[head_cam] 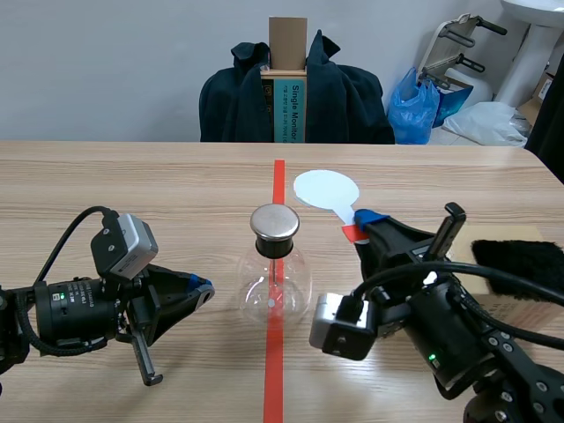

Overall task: Do the electroscope experiment.
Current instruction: 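Move the plate toward and away from the electroscope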

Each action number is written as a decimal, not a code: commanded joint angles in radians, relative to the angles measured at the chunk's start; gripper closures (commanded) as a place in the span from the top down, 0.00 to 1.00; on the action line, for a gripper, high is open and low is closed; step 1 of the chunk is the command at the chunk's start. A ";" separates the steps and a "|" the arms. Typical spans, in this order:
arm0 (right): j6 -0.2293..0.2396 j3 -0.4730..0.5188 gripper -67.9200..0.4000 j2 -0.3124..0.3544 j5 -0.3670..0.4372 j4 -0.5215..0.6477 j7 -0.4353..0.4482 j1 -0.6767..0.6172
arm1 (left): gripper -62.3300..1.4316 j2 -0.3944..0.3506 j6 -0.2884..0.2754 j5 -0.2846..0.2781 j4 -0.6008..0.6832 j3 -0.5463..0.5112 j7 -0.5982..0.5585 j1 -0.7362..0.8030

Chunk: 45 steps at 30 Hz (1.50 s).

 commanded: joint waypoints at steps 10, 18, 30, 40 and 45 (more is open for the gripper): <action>-0.015 0.003 0.02 0.003 0.006 0.013 -0.159 0.014 | 0.05 0.005 -0.002 -0.010 0.023 -0.004 -0.014 -0.003; -0.015 0.003 0.02 0.003 0.006 0.013 -0.153 0.014 | 0.05 0.005 -0.002 -0.010 0.023 -0.004 -0.014 -0.003; -0.024 0.003 0.02 0.003 -0.016 0.013 0.133 0.014 | 0.05 0.005 -0.002 -0.010 0.023 -0.004 -0.014 -0.003; -0.024 0.003 0.02 0.003 -0.016 0.013 0.321 0.014 | 0.05 0.005 -0.002 -0.010 0.023 -0.004 -0.014 -0.003; -0.024 0.003 0.02 0.003 -0.016 0.013 0.359 0.014 | 0.05 0.005 -0.002 -0.010 0.023 -0.004 -0.014 -0.003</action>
